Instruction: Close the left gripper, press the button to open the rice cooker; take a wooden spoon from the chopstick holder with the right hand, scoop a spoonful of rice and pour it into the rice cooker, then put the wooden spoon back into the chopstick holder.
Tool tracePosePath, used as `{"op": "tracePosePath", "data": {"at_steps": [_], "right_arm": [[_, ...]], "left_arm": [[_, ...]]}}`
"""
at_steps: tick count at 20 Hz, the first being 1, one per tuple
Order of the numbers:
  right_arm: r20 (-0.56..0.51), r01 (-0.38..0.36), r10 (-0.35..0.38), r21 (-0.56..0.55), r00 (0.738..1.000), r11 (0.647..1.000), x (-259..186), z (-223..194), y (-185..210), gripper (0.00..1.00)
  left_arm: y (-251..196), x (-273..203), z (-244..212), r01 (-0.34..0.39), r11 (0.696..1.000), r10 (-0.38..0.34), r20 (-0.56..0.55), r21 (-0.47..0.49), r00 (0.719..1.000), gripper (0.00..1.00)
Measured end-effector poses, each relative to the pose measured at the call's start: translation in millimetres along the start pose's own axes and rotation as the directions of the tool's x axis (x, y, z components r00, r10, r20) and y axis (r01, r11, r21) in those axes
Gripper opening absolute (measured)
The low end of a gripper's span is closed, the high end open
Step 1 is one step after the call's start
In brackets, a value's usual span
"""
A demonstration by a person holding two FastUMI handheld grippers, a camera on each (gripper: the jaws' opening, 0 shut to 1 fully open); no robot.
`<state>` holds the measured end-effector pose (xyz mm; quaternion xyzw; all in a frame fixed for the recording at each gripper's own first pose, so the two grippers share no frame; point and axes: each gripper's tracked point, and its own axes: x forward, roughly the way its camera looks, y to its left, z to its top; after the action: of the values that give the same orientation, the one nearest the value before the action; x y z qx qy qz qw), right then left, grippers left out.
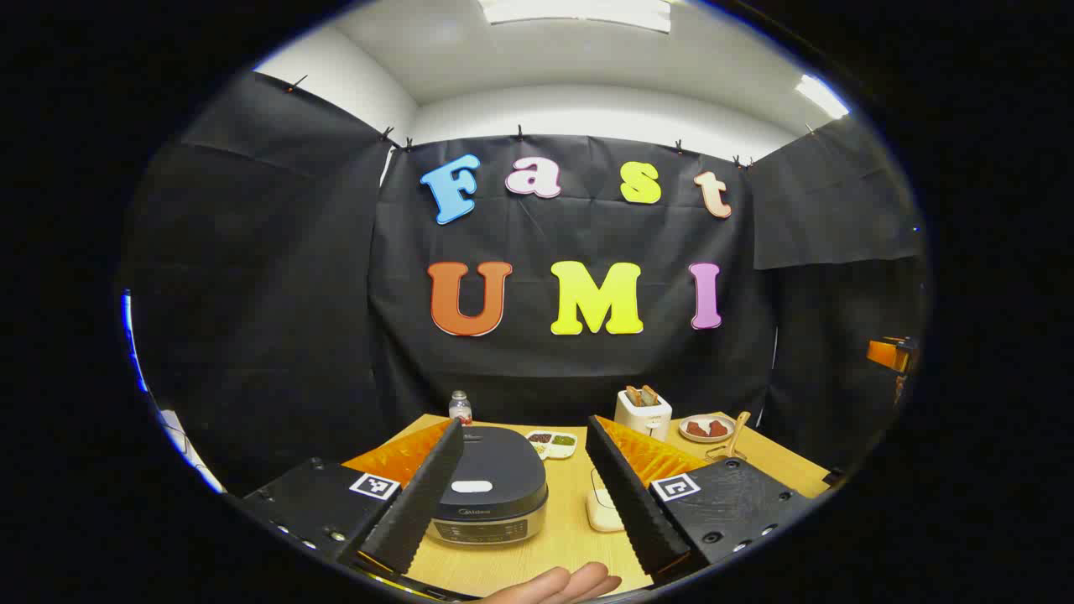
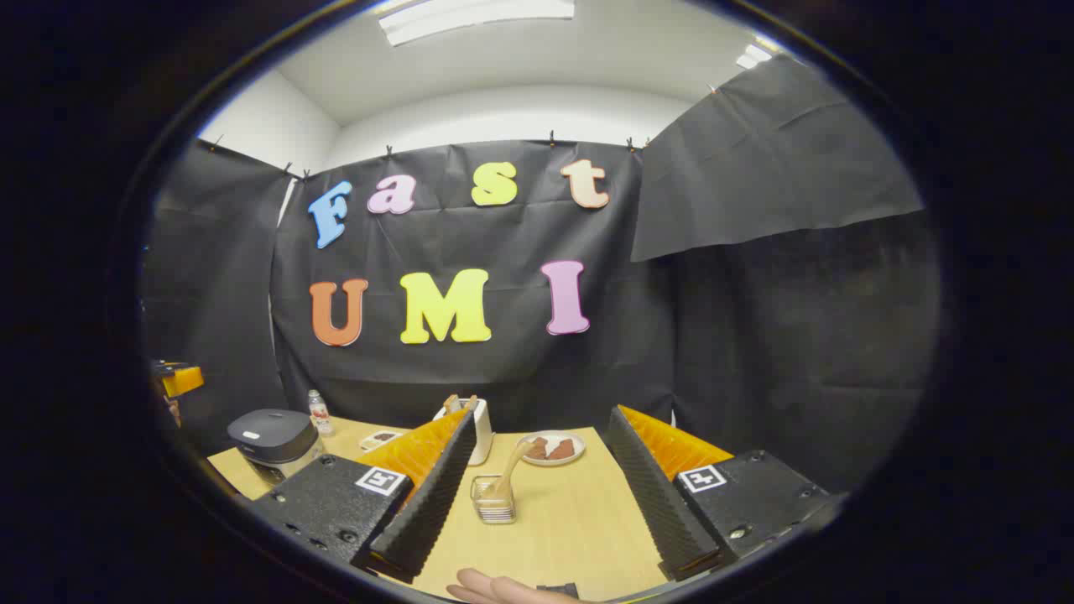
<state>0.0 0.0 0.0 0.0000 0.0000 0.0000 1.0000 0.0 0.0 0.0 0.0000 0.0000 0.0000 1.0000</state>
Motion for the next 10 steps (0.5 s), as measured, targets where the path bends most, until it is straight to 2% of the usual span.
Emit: {"op": "tracePosePath", "data": {"at_steps": [6,10], "right_arm": [[-0.001,0.000,0.000,0.030,1.000,1.000,4.4,-11.0,0.2,1.00],[-0.009,-0.004,0.004,0.028,1.000,1.000,6.0,-19.8,-2.5,0.99]], "left_arm": [[20.6,15.0,-18.3,-0.037,0.999,0.035,-0.035,-0.040,0.999,0.94],[31.1,21.9,-35.3,-0.051,0.999,0.049,-0.071,-0.017,0.996,0.94]]}}
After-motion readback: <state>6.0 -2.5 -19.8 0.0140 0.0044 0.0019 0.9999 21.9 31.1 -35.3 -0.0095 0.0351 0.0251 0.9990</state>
